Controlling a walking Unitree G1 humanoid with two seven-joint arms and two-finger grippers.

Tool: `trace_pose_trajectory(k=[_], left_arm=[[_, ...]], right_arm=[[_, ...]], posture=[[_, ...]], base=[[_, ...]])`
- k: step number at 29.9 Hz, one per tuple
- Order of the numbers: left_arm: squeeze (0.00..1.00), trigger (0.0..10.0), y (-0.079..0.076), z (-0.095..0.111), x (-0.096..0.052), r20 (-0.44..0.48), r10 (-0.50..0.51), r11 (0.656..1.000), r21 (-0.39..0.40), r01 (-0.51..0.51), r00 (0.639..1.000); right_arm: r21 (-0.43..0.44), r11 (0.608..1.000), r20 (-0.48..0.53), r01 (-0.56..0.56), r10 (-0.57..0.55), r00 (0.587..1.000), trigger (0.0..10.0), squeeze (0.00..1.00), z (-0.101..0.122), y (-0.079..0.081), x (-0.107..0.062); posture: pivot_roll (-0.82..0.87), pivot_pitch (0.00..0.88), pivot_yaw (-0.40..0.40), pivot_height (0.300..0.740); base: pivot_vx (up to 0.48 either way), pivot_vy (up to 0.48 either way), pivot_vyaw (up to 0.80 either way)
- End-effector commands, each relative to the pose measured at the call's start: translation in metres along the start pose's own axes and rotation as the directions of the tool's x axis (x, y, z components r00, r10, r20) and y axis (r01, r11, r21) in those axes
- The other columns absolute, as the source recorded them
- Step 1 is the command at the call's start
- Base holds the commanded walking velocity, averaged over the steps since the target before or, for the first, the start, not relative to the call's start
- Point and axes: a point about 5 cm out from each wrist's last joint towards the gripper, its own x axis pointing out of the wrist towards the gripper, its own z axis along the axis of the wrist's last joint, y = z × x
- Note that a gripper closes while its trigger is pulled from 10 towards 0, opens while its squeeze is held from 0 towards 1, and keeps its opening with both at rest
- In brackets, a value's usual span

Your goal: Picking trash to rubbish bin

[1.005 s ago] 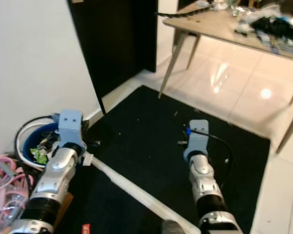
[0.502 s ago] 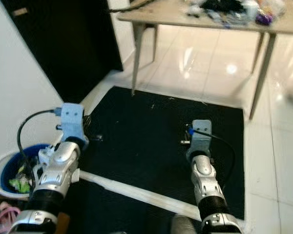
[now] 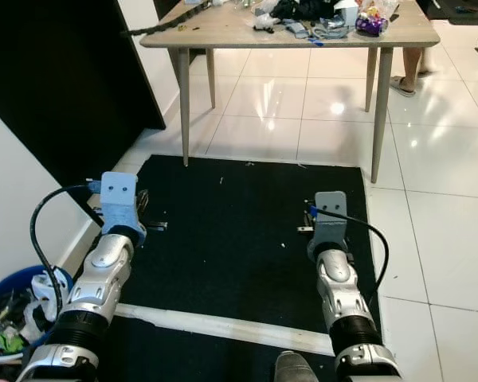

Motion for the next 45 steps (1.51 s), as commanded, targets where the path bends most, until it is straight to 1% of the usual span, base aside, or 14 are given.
trace_pose_trajectory(k=[1,3,5,7,10,14,19,26,32,45], left_arm=[[0.0,10.0,0.004,-0.005,-0.004,-0.003,0.033,0.999,0.0,-0.033,0.999],[0.0,10.0,0.004,-0.006,-0.005,-0.002,0.037,0.999,0.0,-0.037,0.999],[0.0,10.0,0.003,-0.007,-0.007,0.003,0.048,0.999,0.0,-0.048,0.999],[0.0,10.0,0.002,-0.008,-0.008,0.004,0.053,0.999,-0.003,-0.053,0.999],[0.0,10.0,0.001,-0.009,-0.011,0.012,0.08,0.997,-0.023,-0.08,0.997],[0.0,10.0,0.0,-0.01,-0.012,0.014,0.085,0.996,-0.031,-0.085,0.996],[0.0,10.0,-0.002,-0.01,-0.013,0.022,0.081,0.996,-0.032,-0.08,0.996],[0.0,10.0,-0.006,-0.001,-0.012,0.071,0.035,0.999,-0.031,-0.033,0.997],[0.0,10.0,-0.007,0.001,-0.011,0.079,0.023,0.999,-0.036,-0.021,0.997],[0.0,10.0,-0.007,0.003,-0.011,0.081,0.025,0.999,-0.03,-0.022,0.996]], right_arm=[[-0.022,0.999,-0.011,-0.035,0.034,0.999,10.0,0.0,0.001,0.002,0.002],[-0.029,0.999,-0.013,-0.042,0.042,0.999,10.0,0.0,0.002,0.002,0.003],[-0.046,0.997,-0.014,-0.06,0.059,0.998,10.0,0.0,0.004,0.0,0.005],[-0.051,0.997,-0.014,-0.065,0.064,0.998,10.0,0.0,0.006,0.0,0.006],[-0.078,0.993,-0.01,-0.087,0.087,0.996,10.0,0.0,0.012,-0.002,0.011],[-0.089,0.992,-0.005,-0.094,0.094,0.996,10.0,0.0,0.015,-0.003,0.012],[-0.09,0.991,-0.001,-0.094,0.094,0.996,10.0,0.0,0.014,-0.003,0.011],[-0.069,0.994,0.017,-0.085,0.086,0.996,10.0,0.0,0.013,0.002,0.009],[-0.064,0.994,0.022,-0.09,0.092,0.996,10.0,0.0,0.013,0.005,0.009],[-0.063,0.992,0.021,-0.106,0.107,0.994,10.0,0.0,0.015,0.006,0.011]], posture=[[0.02,0.02,-0.004,0.74],[0.02,0.02,-0.004,0.74],[0.01,0.015,-0.037,0.74],[0.01,0.015,-0.041,0.74],[0.0,0.014,-0.082,0.74],[-0.01,0.013,-0.093,0.74],[-0.01,0.014,-0.092,0.74],[0.0,0.012,-0.072,0.74],[0.0,0.009,-0.069,0.74],[0.01,0.007,-0.077,0.74]], base=[[0.0,0.0,0.0],[0.0,0.0,0.0],[0.0,0.0,0.0],[0.0,0.0,0.0],[0.0,0.0,0.0],[0.0,0.0,0.0],[0.0,0.0,0.0],[0.0,0.0,0.0],[0.0,0.0,0.0],[0.0,0.0,0.0]])
